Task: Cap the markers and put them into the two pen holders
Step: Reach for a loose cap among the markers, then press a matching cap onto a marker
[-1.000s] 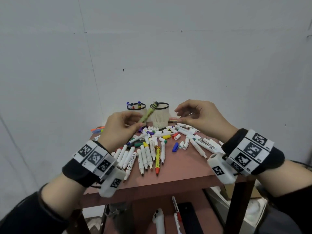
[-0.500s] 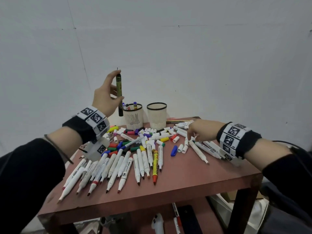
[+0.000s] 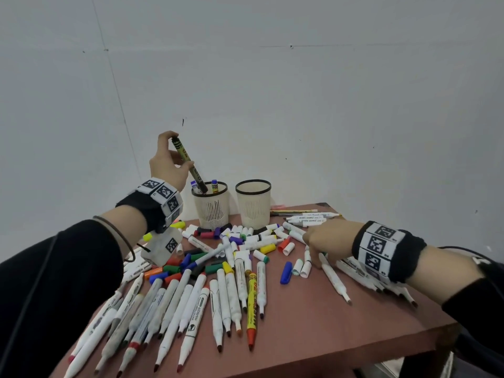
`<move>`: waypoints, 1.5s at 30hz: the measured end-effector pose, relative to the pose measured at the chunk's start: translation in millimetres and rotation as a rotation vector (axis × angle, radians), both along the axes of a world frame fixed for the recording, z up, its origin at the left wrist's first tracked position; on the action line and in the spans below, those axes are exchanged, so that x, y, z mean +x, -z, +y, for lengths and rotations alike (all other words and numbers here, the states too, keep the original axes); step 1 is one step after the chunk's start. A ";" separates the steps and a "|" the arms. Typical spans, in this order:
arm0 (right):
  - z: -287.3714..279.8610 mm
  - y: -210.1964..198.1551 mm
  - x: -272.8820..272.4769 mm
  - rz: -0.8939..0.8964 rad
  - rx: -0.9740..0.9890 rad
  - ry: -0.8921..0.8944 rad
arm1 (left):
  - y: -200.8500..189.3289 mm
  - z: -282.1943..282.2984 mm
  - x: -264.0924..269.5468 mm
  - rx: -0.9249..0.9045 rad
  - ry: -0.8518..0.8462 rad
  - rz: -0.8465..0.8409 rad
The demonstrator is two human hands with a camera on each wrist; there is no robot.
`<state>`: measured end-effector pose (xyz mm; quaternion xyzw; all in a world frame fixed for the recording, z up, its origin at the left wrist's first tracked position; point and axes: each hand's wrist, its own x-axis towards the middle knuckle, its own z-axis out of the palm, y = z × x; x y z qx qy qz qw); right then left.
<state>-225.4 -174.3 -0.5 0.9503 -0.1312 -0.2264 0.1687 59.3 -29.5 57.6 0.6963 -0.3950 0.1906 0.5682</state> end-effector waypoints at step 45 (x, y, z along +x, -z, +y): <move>71.3 18.9 -22.7 -1.576 1.883 0.591 | 56.7 50.6 34.4 1.379 0.146 0.013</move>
